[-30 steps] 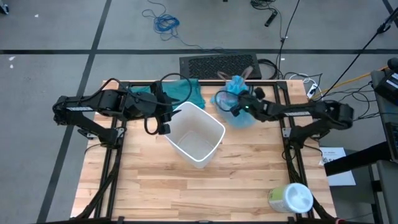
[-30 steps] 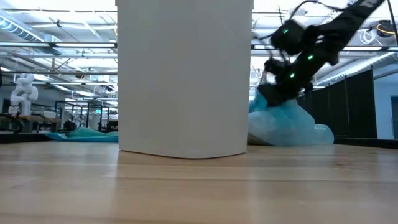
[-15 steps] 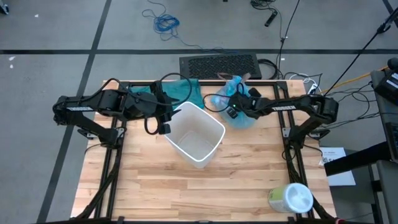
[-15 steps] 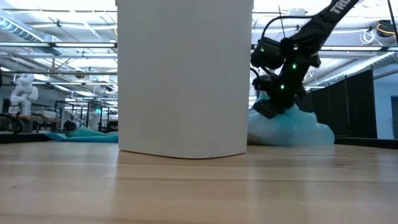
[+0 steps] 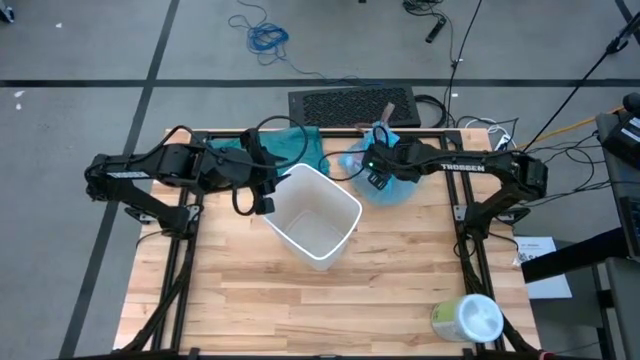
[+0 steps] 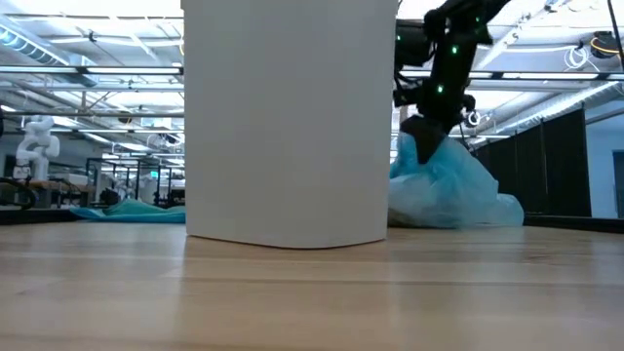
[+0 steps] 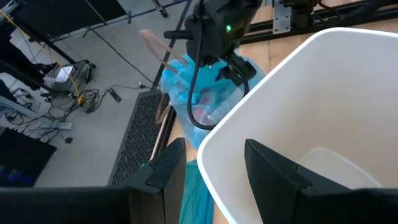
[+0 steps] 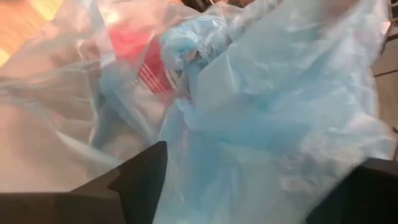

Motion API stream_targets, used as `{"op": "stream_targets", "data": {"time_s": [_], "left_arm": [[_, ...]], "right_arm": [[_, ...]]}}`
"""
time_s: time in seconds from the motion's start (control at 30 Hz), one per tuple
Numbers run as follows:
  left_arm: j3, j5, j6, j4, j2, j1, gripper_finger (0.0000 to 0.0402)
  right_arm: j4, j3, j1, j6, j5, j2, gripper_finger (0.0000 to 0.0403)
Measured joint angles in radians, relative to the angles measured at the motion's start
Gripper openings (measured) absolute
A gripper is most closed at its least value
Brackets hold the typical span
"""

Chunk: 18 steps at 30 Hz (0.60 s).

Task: Place trash/remove bag and relplace
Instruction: Remove the blue trash bag from the bin

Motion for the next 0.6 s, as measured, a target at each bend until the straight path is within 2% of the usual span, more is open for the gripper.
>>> {"op": "stream_targets", "data": {"time_s": [0.1, 0.23, 0.47, 0.6], "left_arm": [[0.0, -0.004, 0.0, 0.0, 0.0, 0.0, 0.016], [0.0, -0.016, 0.0, 0.0, 0.0, 0.0, 0.016], [0.0, -0.031, 0.001, 0.0, 0.0, 0.0, 0.016], [0.0, -0.054, 0.0, 0.003, 0.0, 0.0, 0.016]], "right_arm": [[-0.105, 0.054, 0.004, 0.026, 0.003, -0.001, 0.0303], [-0.248, 0.123, 0.004, 0.078, -0.03, -0.001, 0.0302], [-0.344, 0.182, 0.021, 0.082, -0.06, -0.026, 0.0268], [-0.336, 0.181, 0.061, 0.076, -0.127, -0.052, 0.0223]]}}
